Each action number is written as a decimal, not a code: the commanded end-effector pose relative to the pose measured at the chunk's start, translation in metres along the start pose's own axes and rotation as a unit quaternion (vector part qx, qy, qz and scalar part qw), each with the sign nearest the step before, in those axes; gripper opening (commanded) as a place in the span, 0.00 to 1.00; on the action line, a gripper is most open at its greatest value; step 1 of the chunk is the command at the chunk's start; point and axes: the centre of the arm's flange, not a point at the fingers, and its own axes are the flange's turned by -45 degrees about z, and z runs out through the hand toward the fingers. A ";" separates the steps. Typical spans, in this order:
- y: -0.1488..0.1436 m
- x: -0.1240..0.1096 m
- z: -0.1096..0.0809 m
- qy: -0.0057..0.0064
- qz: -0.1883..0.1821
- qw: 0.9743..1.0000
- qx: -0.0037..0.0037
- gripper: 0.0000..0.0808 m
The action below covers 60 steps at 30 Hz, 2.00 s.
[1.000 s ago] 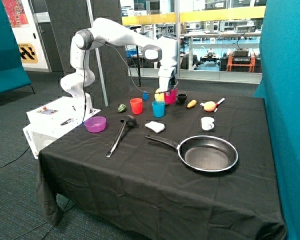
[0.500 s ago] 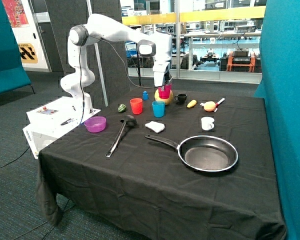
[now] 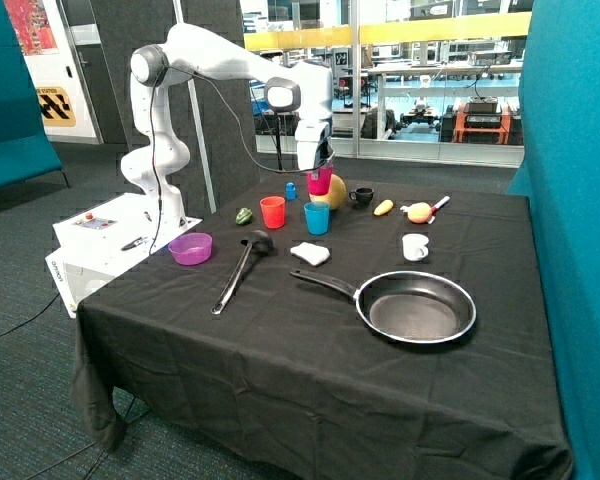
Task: Stack the cups
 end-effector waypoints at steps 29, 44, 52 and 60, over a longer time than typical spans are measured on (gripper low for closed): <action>0.000 -0.037 0.029 0.003 -0.002 1.000 0.001 0.00; 0.004 -0.028 0.030 0.003 -0.002 1.000 0.001 0.00; 0.004 -0.028 0.033 0.003 -0.002 1.000 0.001 0.00; -0.005 -0.029 0.039 0.003 -0.009 1.000 0.001 0.00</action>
